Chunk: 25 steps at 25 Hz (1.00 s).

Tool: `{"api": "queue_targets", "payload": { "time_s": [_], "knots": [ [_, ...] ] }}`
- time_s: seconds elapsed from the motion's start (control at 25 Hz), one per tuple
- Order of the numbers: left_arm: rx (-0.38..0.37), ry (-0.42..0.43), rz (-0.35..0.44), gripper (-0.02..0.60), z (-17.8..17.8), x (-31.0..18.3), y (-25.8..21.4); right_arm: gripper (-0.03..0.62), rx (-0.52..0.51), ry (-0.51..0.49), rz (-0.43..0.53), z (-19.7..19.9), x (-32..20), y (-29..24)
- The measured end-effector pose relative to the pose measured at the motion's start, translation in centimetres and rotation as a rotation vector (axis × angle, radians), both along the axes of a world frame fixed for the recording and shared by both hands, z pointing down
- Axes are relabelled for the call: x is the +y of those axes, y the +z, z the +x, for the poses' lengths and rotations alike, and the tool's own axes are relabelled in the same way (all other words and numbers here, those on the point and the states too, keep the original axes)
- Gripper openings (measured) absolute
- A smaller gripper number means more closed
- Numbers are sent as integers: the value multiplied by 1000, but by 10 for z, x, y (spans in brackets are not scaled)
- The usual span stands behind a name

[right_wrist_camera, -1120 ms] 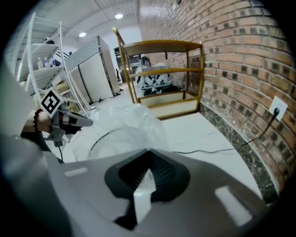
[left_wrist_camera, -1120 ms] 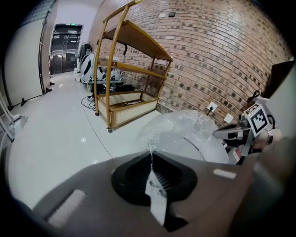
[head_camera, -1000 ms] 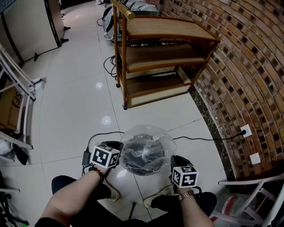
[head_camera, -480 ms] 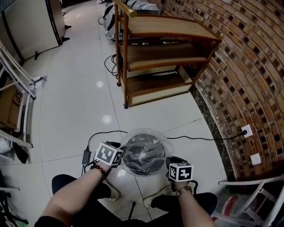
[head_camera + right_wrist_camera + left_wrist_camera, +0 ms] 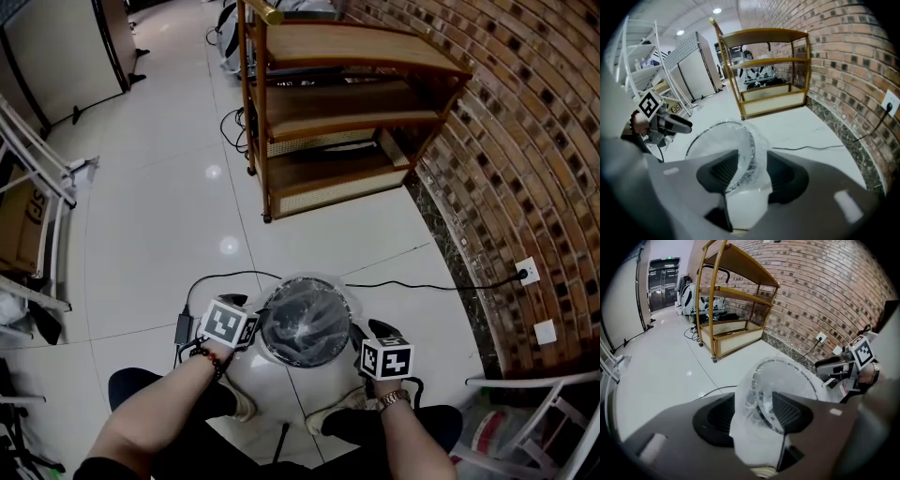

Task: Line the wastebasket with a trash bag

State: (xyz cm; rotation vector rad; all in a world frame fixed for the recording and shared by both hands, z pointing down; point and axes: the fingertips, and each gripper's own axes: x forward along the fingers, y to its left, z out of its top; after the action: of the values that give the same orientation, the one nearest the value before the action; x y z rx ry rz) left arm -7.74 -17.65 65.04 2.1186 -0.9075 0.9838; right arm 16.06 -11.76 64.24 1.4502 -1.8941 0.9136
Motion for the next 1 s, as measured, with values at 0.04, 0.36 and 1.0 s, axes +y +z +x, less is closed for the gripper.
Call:
{"api": "queue_targets", "payload": {
  "time_s": [0.04,0.36,1.0],
  "knots": [
    [-1,7,1,258,2,1,0,181,-1,-3,4,-1,-1,-1],
    [-8,38,-47,234,11,13,15,181,23,-57,-33,-14,-3,15],
    [-56,96,-135,112,16,24,48,124,45,-42,-141,-14,-7,61]
  ]
}}
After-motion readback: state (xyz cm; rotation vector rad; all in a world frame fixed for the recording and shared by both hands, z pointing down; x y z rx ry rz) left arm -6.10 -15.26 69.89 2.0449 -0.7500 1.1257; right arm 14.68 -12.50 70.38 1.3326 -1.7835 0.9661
